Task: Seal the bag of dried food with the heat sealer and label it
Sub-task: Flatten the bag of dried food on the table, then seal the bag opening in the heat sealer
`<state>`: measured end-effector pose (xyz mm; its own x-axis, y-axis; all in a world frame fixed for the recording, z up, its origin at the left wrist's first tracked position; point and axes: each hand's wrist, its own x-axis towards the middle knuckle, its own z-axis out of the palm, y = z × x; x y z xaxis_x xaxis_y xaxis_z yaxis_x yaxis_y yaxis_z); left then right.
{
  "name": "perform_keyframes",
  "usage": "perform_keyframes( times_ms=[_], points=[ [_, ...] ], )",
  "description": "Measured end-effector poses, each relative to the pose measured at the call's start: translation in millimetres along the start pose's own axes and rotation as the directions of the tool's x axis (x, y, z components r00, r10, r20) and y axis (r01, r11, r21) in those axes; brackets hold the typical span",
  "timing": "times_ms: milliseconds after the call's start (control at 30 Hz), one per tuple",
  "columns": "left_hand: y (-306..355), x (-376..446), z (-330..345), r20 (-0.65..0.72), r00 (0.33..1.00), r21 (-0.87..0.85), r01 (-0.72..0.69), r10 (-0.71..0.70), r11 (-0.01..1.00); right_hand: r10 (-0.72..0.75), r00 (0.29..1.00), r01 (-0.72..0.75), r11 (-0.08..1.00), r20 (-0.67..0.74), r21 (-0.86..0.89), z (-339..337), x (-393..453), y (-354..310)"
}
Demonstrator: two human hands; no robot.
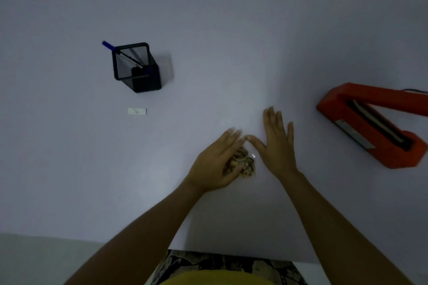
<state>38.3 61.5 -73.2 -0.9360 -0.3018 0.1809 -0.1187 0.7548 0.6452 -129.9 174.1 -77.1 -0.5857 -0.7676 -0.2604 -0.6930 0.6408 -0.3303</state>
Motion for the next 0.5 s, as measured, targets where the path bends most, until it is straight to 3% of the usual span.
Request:
perform_keyframes(
  times_ms=[100, 167, 233, 333, 433, 500],
  points=[
    [0.0, 21.3, -12.5, -0.181, 0.968, 0.053, 0.185, -0.173, 0.981, 0.014, 1.0, -0.014, 1.0, 0.006, 0.015, -1.1, 0.1, -1.2],
    [1.2, 41.2, -19.2, -0.234, 0.857, -0.064, 0.457, -0.459, 0.887, 0.025, 1.0, -0.025, 0.999, 0.014, 0.035, -3.3, 0.0, -2.1],
    [-0.3, 60.0, -23.3, -0.19, 0.728, -0.172, 0.636, -0.658, 0.753, 0.036, 0.999, -0.037, 0.998, 0.024, 0.047, -5.3, -0.3, -3.9],
    [-3.4, 84.0, -26.7, -0.151, 0.663, -0.212, 0.703, -0.733, 0.679, 0.048, 0.998, -0.051, 0.996, 0.032, 0.079, -6.8, -0.2, -6.0],
    [-2.7, 98.3, -29.4, -0.087, 0.564, -0.375, 0.745, -0.821, 0.552, 0.057, 0.998, -0.059, 0.991, 0.016, 0.12, -8.1, -1.5, -8.1],
    [-3.8, 100.7, -31.5, -0.025, 0.539, -0.436, 0.752, -0.842, 0.495, 0.068, 0.998, -0.066, 0.988, -0.005, 0.142, -8.8, -4.0, -9.0]
  ],
)
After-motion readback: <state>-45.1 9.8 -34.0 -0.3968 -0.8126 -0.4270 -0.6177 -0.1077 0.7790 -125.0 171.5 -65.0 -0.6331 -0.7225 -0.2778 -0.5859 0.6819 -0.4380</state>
